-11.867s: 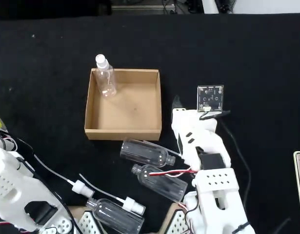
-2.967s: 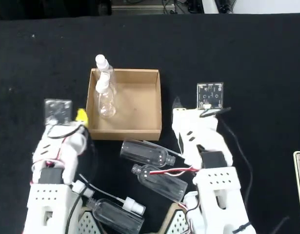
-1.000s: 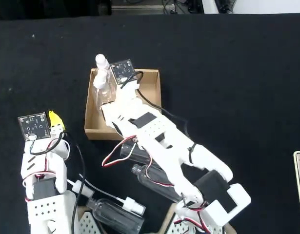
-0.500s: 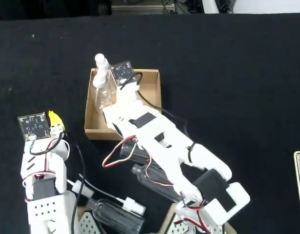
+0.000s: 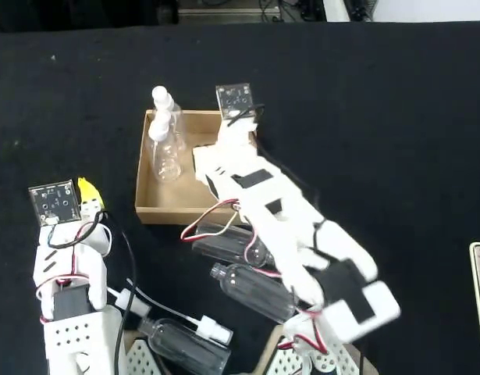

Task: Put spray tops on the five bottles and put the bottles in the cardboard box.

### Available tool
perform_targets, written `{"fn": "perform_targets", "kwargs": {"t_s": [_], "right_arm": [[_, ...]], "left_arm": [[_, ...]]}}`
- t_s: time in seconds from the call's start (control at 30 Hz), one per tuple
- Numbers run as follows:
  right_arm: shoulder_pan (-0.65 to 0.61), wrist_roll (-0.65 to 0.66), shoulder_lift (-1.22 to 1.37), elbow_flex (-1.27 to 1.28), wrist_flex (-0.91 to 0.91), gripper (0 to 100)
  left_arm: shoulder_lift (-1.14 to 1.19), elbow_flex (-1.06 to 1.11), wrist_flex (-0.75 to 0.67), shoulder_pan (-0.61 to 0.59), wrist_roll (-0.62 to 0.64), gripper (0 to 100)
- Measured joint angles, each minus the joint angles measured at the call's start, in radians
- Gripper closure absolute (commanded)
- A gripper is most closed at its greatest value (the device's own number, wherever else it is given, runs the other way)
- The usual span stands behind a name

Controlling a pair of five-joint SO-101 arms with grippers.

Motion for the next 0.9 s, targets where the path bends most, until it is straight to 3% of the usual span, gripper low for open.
{"fn": "perform_targets", "kwargs": {"t_s": [0.3,0.9], "right_arm": [[-0.002,0.0,0.178,-0.1,-0.063,98.7],[-0.054,0.0,0.183,-0.123,-0.081,98.5]], "left_arm": [[0.0,0.0,0.0,0.0,0.0,97],[0.0,0.0,0.0,0.0,0.0,97]]}}
